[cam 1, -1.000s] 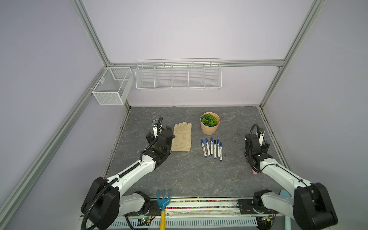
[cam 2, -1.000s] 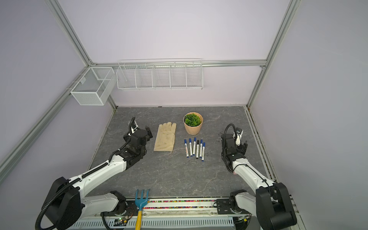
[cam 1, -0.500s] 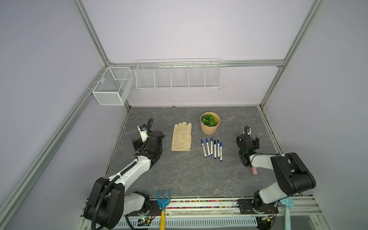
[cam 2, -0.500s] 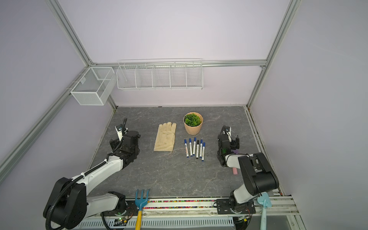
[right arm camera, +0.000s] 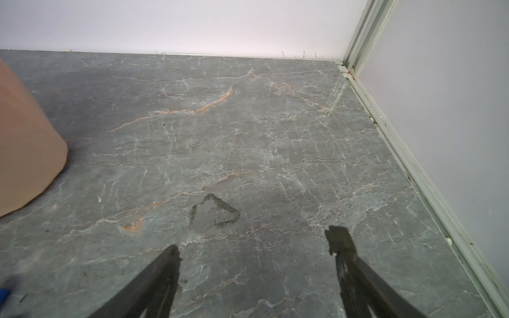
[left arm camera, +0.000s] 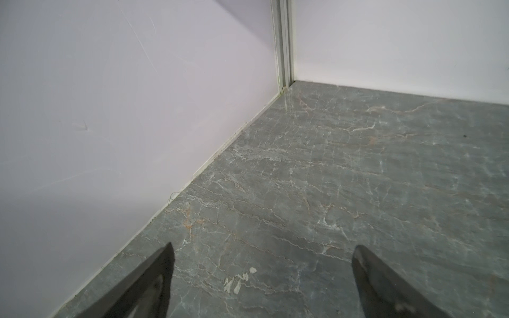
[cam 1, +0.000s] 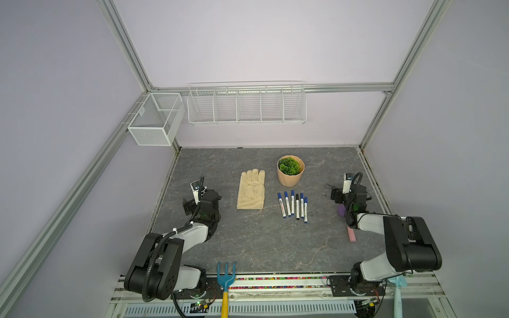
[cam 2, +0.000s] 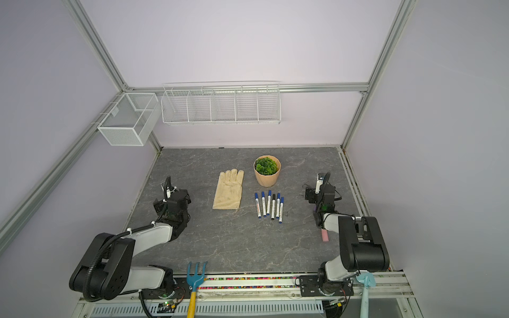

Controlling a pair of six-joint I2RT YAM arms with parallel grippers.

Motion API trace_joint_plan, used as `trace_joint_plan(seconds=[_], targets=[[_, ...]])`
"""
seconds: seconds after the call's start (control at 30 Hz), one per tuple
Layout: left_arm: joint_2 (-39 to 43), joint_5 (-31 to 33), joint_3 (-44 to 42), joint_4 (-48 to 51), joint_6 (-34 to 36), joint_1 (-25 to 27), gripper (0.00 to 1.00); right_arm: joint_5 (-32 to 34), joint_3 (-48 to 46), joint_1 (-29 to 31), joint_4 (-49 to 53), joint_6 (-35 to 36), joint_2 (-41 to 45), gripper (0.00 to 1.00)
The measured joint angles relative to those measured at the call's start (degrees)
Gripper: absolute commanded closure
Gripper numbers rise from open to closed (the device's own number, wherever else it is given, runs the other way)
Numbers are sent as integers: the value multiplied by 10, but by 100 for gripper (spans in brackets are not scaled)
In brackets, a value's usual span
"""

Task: Insert the pens into the pen caps

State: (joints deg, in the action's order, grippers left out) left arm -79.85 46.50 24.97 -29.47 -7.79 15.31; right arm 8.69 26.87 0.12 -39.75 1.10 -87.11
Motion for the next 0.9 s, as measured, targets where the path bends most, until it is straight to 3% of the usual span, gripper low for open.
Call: trace_joint_plan(seconds=[0.37, 0.47, 0.6, 0.9], targets=[[-9, -160, 21, -37, 56, -26, 1, 0, -51, 11, -81, 3, -3, 11], [-11, -175, 17, -58, 73, -30, 1, 0, -51, 11, -83, 3, -3, 11], [-65, -198, -24, -184, 73, -65, 2, -2, -51, 11, -85, 3, -3, 11], [-88, -257, -31, -193, 52, -115, 0, -12, -51, 7, -86, 3, -3, 11]])
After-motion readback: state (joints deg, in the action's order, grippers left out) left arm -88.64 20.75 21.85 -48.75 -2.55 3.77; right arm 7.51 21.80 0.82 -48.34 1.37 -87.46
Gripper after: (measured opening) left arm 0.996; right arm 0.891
